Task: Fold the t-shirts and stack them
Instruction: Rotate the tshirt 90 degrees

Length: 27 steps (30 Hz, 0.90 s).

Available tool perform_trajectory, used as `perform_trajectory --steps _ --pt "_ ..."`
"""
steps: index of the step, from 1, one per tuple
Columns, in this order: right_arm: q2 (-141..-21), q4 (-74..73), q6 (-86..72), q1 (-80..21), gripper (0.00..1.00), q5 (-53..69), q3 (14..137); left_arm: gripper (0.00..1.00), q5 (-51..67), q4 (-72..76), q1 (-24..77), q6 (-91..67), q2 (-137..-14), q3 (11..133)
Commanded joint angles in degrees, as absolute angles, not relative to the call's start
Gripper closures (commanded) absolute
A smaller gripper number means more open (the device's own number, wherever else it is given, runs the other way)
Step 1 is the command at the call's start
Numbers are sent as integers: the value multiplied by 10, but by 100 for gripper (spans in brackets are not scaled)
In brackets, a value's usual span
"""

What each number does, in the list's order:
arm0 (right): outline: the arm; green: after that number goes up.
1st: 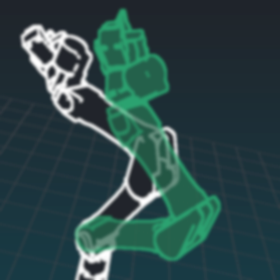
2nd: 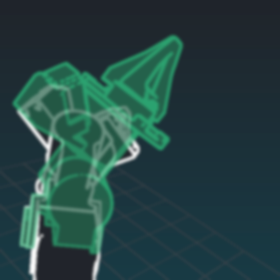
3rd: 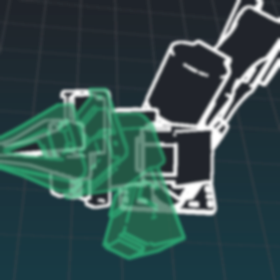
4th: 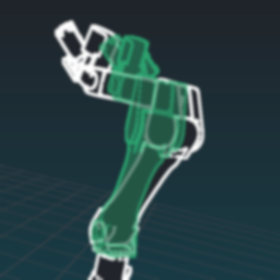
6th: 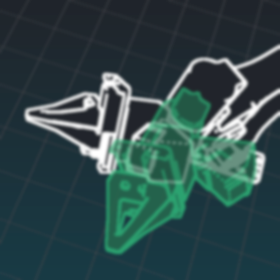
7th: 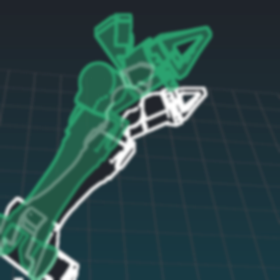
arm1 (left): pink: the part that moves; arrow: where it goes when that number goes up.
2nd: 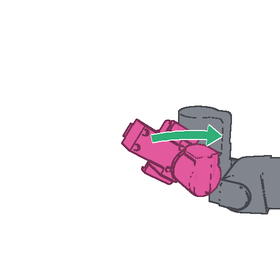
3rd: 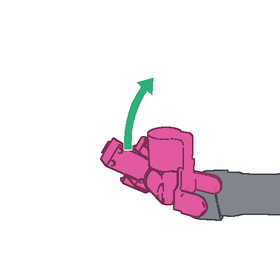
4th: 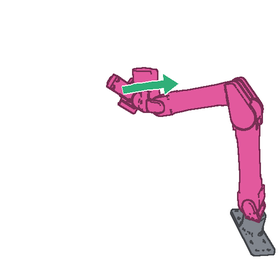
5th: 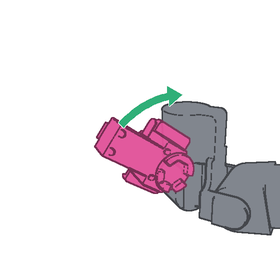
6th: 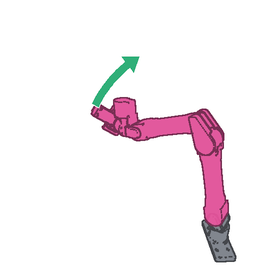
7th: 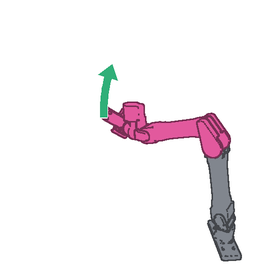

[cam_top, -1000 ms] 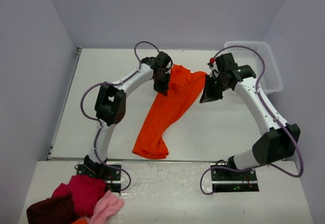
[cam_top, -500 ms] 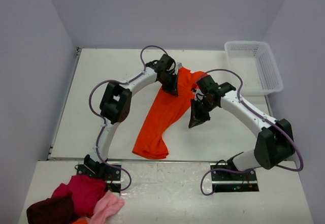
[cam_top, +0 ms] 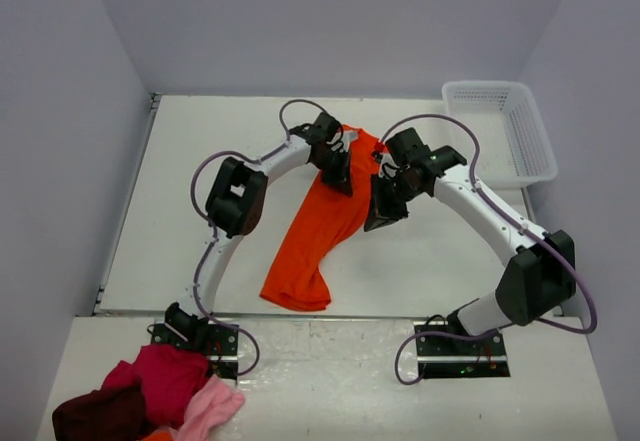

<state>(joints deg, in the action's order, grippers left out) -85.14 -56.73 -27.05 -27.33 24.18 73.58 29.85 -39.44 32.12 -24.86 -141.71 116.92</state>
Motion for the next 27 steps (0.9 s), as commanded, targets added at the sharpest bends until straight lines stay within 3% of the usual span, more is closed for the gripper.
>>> perform_trajectory --steps 1,14,27 --pt "-867 -574 -272 -281 100 277 742 100 239 -396 287 -216 -1452 1163" --pt "-985 -515 -265 -419 100 316 737 100 235 -404 190 -188 -1415 1155" --pt "-1117 -523 -278 -468 100 347 887 100 213 -397 158 -162 -1379 1077"
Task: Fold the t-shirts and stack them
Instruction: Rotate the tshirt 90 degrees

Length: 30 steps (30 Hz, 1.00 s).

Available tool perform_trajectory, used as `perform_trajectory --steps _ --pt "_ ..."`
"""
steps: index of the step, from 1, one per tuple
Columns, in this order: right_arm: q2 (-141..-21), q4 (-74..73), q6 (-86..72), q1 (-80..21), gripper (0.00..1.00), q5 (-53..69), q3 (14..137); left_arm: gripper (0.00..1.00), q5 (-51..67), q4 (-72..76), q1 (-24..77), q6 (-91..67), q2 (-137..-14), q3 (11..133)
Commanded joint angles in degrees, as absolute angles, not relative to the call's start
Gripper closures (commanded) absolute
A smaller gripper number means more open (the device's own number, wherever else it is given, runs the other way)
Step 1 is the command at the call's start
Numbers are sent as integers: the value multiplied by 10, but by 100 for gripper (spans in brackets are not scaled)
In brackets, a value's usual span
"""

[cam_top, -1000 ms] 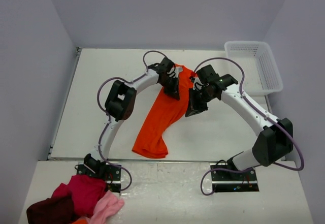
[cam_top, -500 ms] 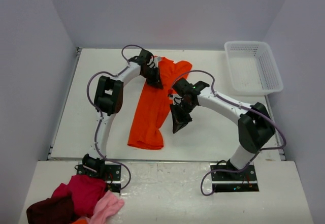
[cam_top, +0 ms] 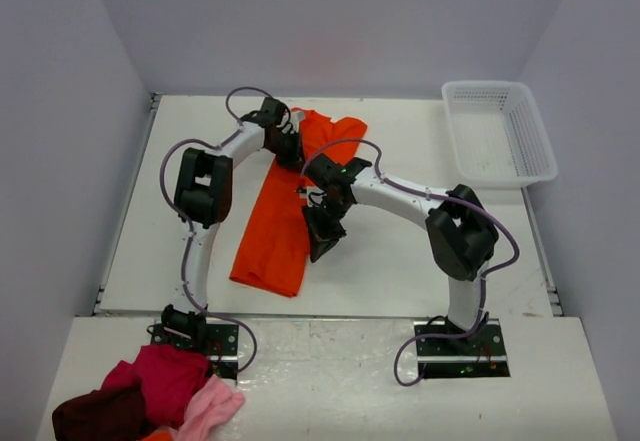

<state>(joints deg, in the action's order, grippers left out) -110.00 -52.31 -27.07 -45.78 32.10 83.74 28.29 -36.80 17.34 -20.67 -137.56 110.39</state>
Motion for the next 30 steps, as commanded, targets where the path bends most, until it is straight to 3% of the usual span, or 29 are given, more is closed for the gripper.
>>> perform_trajectory --steps 1,8,16,30 --pt "-1126 -526 -278 -472 100 349 898 100 208 -397 157 -162 -1373 1073" --pt "-1189 -548 -273 -482 100 357 977 100 174 -390 116 -158 -1349 1034" --pt "-1192 -543 -276 -497 100 364 960 100 172 -392 46 -149 -1341 1024" --pt "-1257 -546 -266 -506 100 363 997 100 204 -373 36 -156 -1337 1002"
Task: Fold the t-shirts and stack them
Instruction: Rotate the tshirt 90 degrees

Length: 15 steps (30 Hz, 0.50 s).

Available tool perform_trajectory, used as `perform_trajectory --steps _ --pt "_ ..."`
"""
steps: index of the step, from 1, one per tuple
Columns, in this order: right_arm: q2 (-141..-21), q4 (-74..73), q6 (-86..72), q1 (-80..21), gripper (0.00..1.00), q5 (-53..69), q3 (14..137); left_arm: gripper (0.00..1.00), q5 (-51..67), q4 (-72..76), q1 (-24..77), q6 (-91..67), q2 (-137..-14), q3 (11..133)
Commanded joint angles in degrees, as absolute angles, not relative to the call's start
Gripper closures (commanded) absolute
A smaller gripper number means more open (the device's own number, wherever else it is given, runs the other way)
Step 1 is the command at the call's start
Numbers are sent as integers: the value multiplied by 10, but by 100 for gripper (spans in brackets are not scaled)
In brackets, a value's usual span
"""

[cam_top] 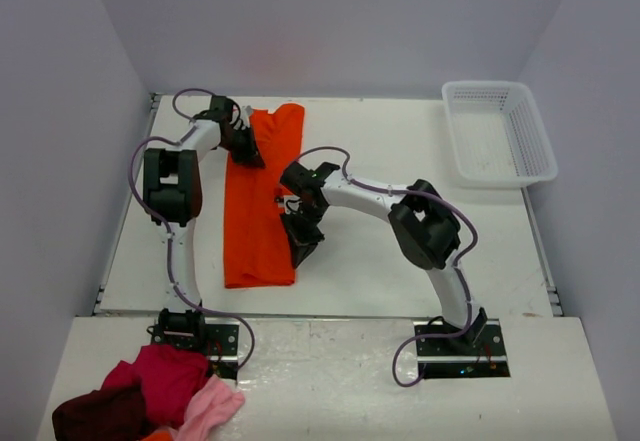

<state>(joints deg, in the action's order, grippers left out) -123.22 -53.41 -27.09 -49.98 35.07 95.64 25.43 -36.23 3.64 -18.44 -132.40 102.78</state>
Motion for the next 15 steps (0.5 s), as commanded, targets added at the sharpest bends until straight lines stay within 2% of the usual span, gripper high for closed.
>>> perform_trajectory --steps 1,11,15 --pt "-1266 -550 -265 -506 100 366 1011 100 205 -374 36 -156 -1338 1001" --pt "-1334 -558 -265 -508 100 364 1080 100 209 -374 36 -158 -1333 1004" --pt "-1346 -535 -273 -510 100 363 1050 100 226 -373 36 -166 -1335 1004"
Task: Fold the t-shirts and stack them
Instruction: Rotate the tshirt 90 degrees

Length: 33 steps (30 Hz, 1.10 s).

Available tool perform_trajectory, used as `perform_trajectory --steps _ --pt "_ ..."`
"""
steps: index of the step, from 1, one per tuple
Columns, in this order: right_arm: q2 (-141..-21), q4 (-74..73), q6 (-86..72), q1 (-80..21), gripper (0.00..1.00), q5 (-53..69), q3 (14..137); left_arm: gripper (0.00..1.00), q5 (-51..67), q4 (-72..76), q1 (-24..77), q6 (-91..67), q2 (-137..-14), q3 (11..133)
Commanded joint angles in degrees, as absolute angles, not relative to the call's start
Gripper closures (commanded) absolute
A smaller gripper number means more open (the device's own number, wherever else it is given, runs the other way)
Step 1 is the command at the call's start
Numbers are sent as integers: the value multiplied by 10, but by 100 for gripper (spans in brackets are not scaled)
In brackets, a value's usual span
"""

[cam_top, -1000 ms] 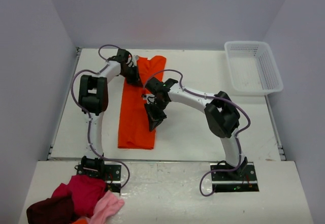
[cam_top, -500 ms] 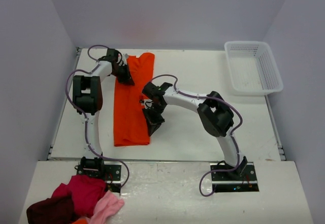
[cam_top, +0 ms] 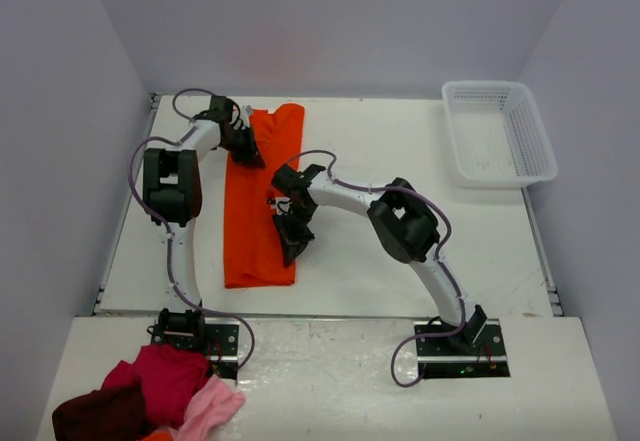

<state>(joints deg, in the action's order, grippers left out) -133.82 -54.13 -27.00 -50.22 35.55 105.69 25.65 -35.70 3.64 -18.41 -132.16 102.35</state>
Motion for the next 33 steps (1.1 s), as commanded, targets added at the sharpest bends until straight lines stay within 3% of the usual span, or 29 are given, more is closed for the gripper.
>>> perform_trajectory --steps 1,19,33 --pt "-1348 -529 -274 -509 100 362 1029 100 239 -371 36 -169 -1336 1004" --pt "-1281 -391 -340 -512 100 236 768 100 292 -367 53 -159 -1343 1002" --pt "-1224 -360 -383 -476 100 196 675 100 318 -413 134 -159 -1424 1099"
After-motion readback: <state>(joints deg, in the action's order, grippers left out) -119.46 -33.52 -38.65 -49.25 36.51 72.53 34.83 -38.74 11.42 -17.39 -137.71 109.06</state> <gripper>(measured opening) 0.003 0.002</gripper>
